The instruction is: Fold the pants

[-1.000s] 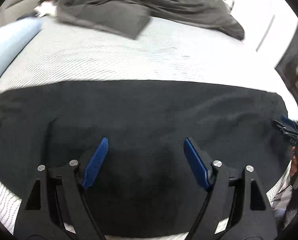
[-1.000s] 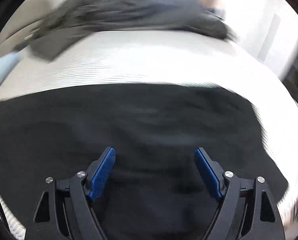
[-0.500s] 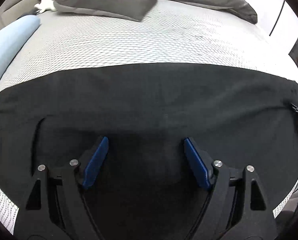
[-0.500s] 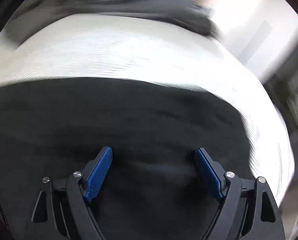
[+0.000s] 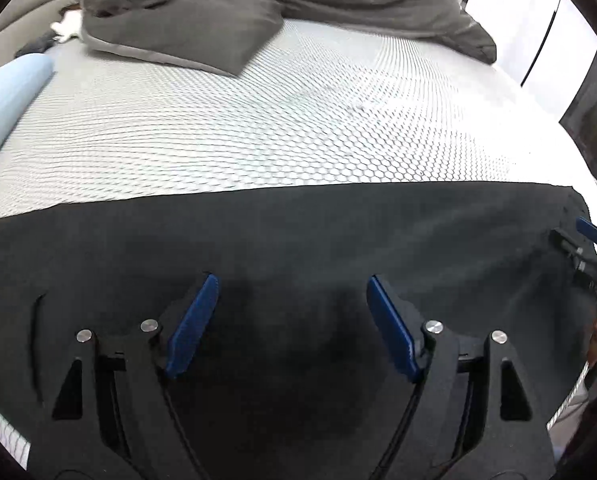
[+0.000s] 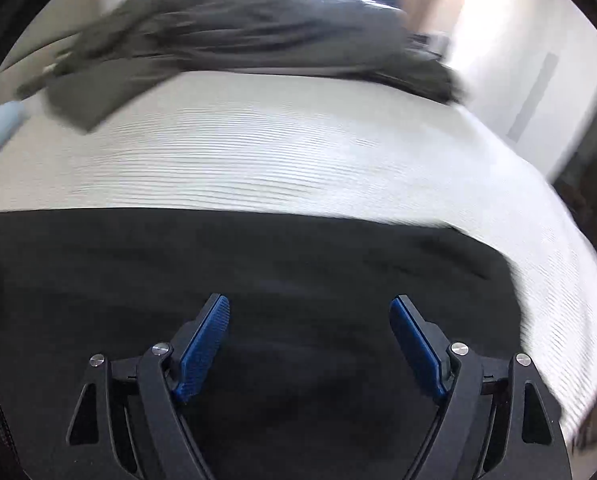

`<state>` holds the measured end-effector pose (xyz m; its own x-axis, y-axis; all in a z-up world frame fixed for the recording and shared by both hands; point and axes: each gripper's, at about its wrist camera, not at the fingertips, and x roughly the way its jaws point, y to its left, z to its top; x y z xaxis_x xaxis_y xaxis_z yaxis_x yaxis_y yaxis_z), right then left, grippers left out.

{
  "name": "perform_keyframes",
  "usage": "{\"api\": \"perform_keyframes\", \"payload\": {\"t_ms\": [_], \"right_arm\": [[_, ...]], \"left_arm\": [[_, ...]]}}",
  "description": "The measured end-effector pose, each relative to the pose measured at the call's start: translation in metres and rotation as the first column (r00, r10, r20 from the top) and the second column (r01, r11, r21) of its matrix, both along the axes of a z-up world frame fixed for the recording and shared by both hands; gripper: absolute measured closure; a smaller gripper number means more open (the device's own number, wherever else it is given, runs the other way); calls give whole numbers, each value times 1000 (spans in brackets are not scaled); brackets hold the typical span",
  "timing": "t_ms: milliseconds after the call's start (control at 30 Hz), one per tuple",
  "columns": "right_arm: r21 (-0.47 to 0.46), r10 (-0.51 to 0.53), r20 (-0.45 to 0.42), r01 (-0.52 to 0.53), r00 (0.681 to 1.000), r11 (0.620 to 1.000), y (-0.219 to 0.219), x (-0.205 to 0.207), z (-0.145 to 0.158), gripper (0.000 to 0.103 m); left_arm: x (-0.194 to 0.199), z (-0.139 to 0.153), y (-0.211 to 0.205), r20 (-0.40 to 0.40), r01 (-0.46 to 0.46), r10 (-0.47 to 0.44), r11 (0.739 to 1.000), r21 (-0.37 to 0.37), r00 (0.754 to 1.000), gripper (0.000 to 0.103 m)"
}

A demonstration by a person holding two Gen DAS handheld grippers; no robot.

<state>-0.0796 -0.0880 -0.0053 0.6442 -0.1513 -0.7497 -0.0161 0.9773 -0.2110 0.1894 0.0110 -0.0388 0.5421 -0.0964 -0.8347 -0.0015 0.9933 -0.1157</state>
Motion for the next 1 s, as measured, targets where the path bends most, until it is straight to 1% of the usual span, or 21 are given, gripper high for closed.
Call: {"api": "perform_keyframes", "payload": {"t_ms": [33, 100, 167, 267, 300, 333, 400, 433, 467, 500, 567, 633, 667, 700, 733, 767, 800, 867, 900, 933, 1000], "right_arm": [[9, 37, -13, -37, 999, 999, 10, 9, -4, 19], [10, 124, -52, -124, 991, 992, 46, 14, -12, 19], [-28, 186, -78, -188, 980, 982, 86, 16, -22, 19], [-72, 216, -108, -224, 971, 972, 96, 22, -36, 19], [-68, 218, -113, -227, 969, 972, 92, 35, -38, 19], [-89, 198, -108, -208, 974, 974, 81, 41, -38, 19], [-193, 103, -83, -117, 991, 974, 49, 68, -33, 17], [-208, 49, -76, -64, 996, 976, 36, 66, -34, 17], [-201, -19, -67, 5, 998, 980, 13, 64, -32, 17], [-205, -73, -57, 60, 996, 977, -3, 63, -30, 16], [-230, -174, -28, 163, 984, 959, -35, 52, -28, 16], [-209, -226, -8, 220, 974, 953, -47, 42, -23, 16], [-184, -234, -1, 230, 972, 956, -46, 36, -17, 19], [-158, -227, 5, 225, 974, 962, -41, 44, -11, 20], [-122, -204, 16, 204, 979, 971, -34, 42, -4, 20], [-62, -139, 31, 141, 990, 988, -14, 36, 5, 20], [-31, -89, 28, 90, 996, 995, 3, 28, 12, 20], [32, 48, -16, -48, 999, 998, 43, 37, 8, 20], [40, 99, -49, -97, 994, 994, 57, 37, 0, 20], [14, 132, -88, -131, 987, 991, 67, 38, -8, 20], [-74, 135, -122, -144, 983, 987, 77, 39, -17, 21]], "left_arm": [[8, -5, -4, -25, 8, -8, 1000, -2, 1000, 28], [18, -13, -13, -72, 15, -11, 998, 56, 997, 28], [24, -17, -17, -71, 30, -23, 995, 100, 997, 28], [32, -18, -1, -68, 24, -18, 996, 85, 998, 28], [32, -18, 6, -62, 13, -8, 996, 86, 998, 28], [32, -17, 18, -55, -10, 16, 994, 105, 998, 28], [31, -17, 35, -40, -65, 71, 988, 141, 997, 28], [29, -17, 52, -29, -97, 102, 987, 129, 994, 28], [28, -18, 62, -25, -114, 117, 987, 116, 993, 28], [26, -19, 70, -24, -120, 123, 987, 104, 992, 32], [21, -16, 75, -10, -105, 106, 992, 68, 994, 32], [19, -12, 68, 1, -109, 110, 988, 107, 994, 32], [20, -10, 66, 7, -110, 109, 988, 104, 994, 32], [16, -7, 63, 15, -104, 104, 991, 79, 995, 32], [14, -3, 55, 24, -82, 82, 996, 27, 996, 32], [14, -1, 46, 26, -58, 58, 998, 7, 998, 32], [14, 0, 34, 28, -23, 23, 1000, 5, 999, 32], [13, -4, 15, 21, 26, -27, 999, 29, 999, 32], [13, -9, 9, 4, 37, -37, 998, 44, 999, 32], [13, -17, 5, -21, 38, -36, 997, 73, 999, 32], [10, -21, 5, -20, 33, -32, 995, 94, 999, 32]]}}
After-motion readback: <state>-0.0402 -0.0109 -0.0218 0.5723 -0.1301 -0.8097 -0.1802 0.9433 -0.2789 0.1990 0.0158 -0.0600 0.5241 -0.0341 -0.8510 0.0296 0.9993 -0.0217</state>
